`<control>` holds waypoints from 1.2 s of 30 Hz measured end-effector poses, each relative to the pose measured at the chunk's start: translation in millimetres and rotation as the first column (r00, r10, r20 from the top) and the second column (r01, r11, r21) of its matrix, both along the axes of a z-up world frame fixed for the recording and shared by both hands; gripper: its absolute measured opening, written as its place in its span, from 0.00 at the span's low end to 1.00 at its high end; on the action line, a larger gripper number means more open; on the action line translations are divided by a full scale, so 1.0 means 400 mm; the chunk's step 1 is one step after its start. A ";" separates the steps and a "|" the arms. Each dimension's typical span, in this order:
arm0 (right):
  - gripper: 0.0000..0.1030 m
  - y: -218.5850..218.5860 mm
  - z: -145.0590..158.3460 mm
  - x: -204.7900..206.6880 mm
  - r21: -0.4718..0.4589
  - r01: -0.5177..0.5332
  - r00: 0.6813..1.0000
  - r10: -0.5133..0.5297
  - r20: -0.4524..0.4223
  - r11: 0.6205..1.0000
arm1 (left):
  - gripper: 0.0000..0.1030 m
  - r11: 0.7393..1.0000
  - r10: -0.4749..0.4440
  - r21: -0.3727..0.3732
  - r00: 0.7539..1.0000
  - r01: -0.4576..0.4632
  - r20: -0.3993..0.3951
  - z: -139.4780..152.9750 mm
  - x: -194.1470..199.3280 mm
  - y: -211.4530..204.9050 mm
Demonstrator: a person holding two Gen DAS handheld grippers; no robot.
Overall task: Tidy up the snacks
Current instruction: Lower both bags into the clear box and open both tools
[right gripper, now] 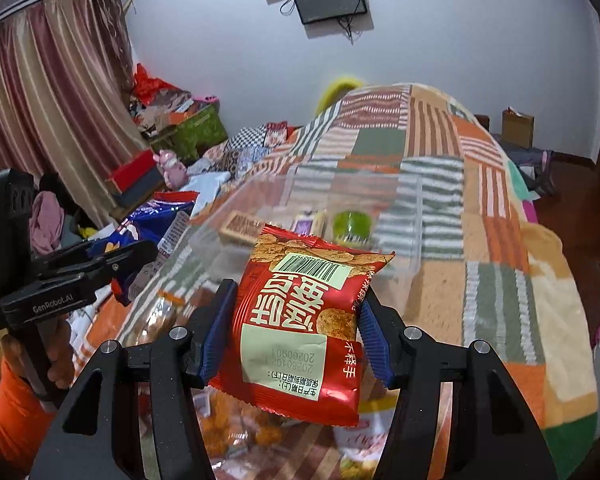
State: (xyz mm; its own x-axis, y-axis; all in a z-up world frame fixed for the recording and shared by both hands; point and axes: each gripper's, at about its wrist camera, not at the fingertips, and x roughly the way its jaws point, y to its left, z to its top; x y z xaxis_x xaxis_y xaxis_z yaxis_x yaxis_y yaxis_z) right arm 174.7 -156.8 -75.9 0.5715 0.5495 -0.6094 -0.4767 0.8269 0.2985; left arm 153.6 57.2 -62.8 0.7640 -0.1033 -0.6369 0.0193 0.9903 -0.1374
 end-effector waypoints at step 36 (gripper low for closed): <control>0.53 0.029 -0.087 0.296 -0.064 0.064 0.995 -0.069 -0.078 0.996 | 0.56 0.999 -0.031 0.003 0.988 0.032 -0.152 -0.146 0.353 -0.084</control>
